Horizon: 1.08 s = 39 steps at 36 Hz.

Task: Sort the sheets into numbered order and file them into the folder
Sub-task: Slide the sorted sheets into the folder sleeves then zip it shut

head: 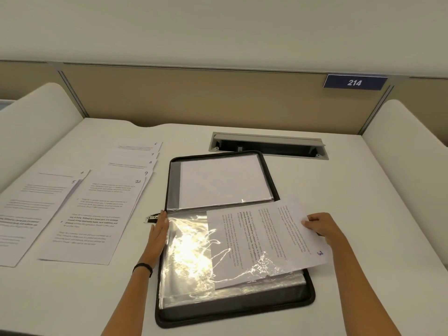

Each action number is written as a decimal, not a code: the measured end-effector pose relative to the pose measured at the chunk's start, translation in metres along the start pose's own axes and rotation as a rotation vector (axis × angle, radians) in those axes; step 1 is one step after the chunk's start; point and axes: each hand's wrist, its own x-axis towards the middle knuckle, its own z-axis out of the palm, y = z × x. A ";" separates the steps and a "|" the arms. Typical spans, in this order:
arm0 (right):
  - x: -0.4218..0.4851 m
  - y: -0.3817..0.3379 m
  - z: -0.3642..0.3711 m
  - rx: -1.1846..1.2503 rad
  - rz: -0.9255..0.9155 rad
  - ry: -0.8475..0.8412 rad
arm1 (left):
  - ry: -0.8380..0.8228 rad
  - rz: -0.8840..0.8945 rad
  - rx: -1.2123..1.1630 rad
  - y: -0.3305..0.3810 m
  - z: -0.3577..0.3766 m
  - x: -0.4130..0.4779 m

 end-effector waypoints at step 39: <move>-0.018 -0.023 0.052 0.038 -0.073 -0.075 | -0.023 -0.018 -0.034 0.000 -0.002 -0.002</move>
